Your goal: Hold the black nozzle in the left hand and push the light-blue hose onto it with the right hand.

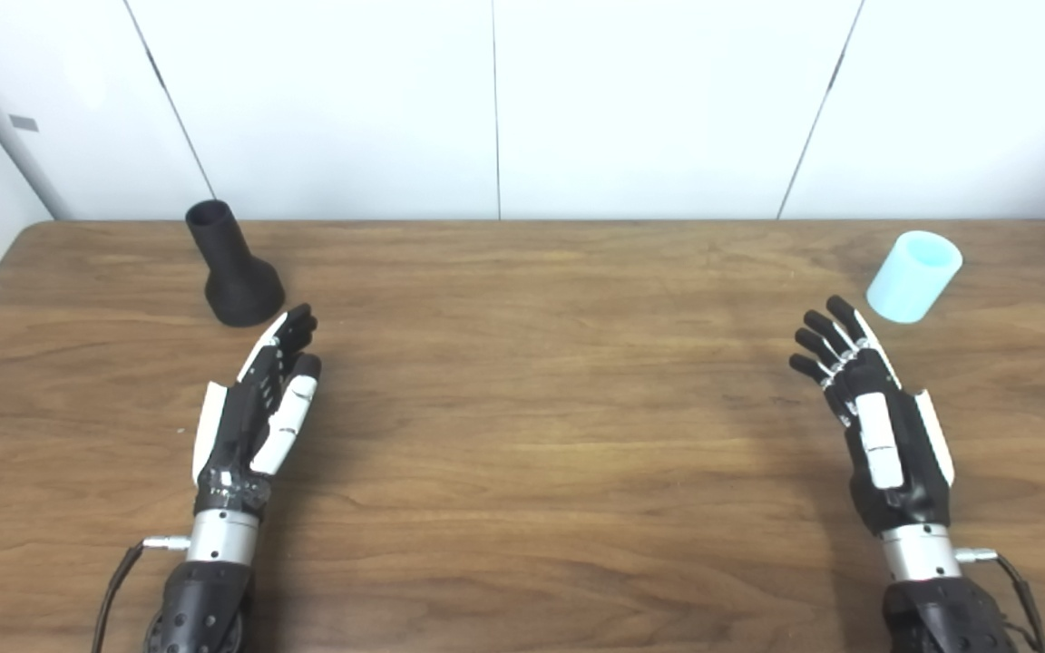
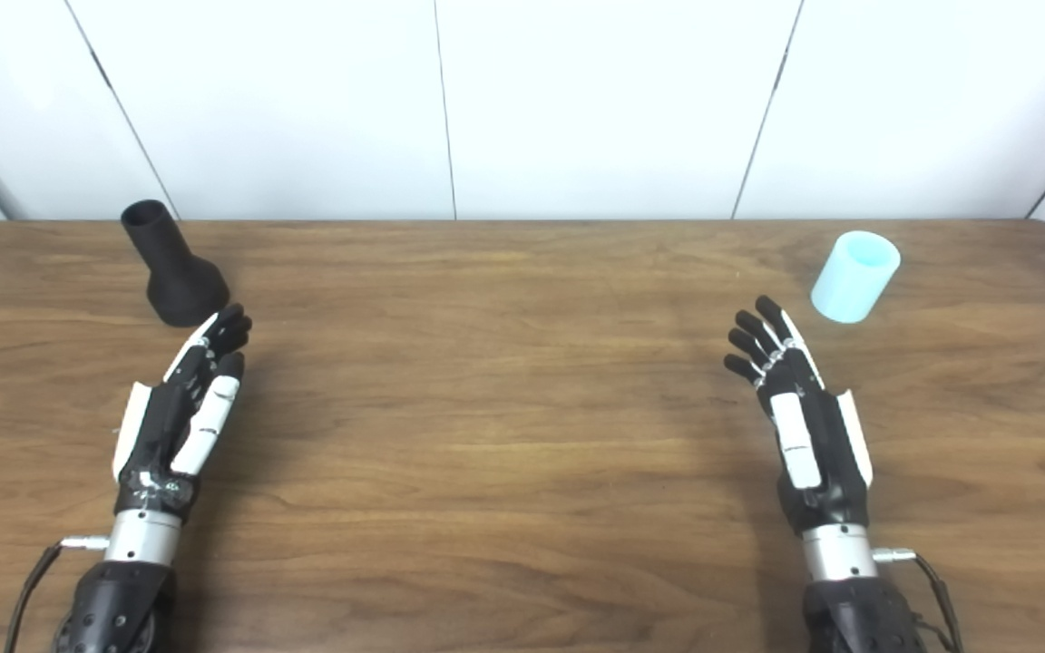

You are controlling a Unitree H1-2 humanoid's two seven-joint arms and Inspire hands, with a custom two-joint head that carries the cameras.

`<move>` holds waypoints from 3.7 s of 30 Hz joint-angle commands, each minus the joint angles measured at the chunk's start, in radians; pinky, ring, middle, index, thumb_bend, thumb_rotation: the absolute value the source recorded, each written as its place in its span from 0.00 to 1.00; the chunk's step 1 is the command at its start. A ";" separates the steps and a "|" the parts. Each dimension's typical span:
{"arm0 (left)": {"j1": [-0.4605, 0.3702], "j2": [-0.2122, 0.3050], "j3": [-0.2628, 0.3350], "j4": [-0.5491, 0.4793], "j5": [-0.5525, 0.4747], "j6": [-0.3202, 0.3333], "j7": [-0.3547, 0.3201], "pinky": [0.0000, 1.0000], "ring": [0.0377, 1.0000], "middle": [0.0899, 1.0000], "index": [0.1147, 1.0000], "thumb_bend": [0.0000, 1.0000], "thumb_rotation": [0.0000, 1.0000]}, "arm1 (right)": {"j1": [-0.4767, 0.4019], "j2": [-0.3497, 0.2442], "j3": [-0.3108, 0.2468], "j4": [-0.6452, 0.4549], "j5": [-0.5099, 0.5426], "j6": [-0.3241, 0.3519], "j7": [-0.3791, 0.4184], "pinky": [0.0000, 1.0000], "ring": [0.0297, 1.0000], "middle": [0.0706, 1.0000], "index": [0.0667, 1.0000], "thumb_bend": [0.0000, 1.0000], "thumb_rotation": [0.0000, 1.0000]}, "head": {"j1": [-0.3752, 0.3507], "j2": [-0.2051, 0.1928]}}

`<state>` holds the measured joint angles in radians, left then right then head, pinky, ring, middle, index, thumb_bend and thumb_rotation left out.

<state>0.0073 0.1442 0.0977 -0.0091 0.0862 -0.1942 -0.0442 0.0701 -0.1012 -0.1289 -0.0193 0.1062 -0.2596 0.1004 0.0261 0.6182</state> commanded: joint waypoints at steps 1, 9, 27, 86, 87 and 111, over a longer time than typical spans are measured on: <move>0.082 -0.041 -0.029 0.077 0.000 0.008 0.013 0.91 0.91 0.89 0.89 0.44 0.73 | 0.074 0.029 0.014 0.096 0.011 -0.003 -0.005 0.81 0.86 0.88 0.91 0.53 0.89 | 0.000 0.001; 0.081 -0.042 -0.026 0.078 -0.008 0.009 0.012 0.90 0.90 0.88 0.89 0.45 0.71 | 0.074 0.027 0.015 0.097 0.005 -0.005 -0.006 0.82 0.87 0.88 0.91 0.54 0.89 | 0.001 0.005; 0.082 -0.047 -0.026 0.073 -0.008 0.009 0.015 0.89 0.90 0.88 0.88 0.45 0.71 | 0.075 0.027 0.011 0.091 0.017 0.003 -0.003 0.82 0.87 0.88 0.91 0.55 0.87 | 0.044 -0.017; -0.096 0.025 0.033 -0.354 0.315 0.358 0.145 0.94 0.91 0.90 0.94 0.84 0.08 | 0.083 -0.042 -0.003 0.159 0.097 -0.043 0.048 0.88 0.92 0.92 0.94 0.63 0.88 | 0.291 -0.093; -0.103 0.044 0.034 -0.346 0.334 0.368 0.142 0.94 0.91 0.90 0.94 0.84 0.09 | 0.083 -0.042 -0.002 0.159 0.095 -0.044 0.047 0.87 0.92 0.92 0.94 0.63 0.88 | 0.291 -0.093; -0.357 0.232 0.027 0.126 0.451 0.452 0.216 0.99 0.99 0.97 0.94 0.93 0.30 | 0.084 -0.041 0.012 0.152 0.079 -0.051 0.050 0.88 0.91 0.91 0.94 0.59 0.89 | 0.281 -0.081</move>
<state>-0.2863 0.3443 0.1292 0.1150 0.5195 0.2641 0.1468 0.0587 -0.1646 -0.1314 0.0231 0.1898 -0.3050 0.1440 0.3068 0.5354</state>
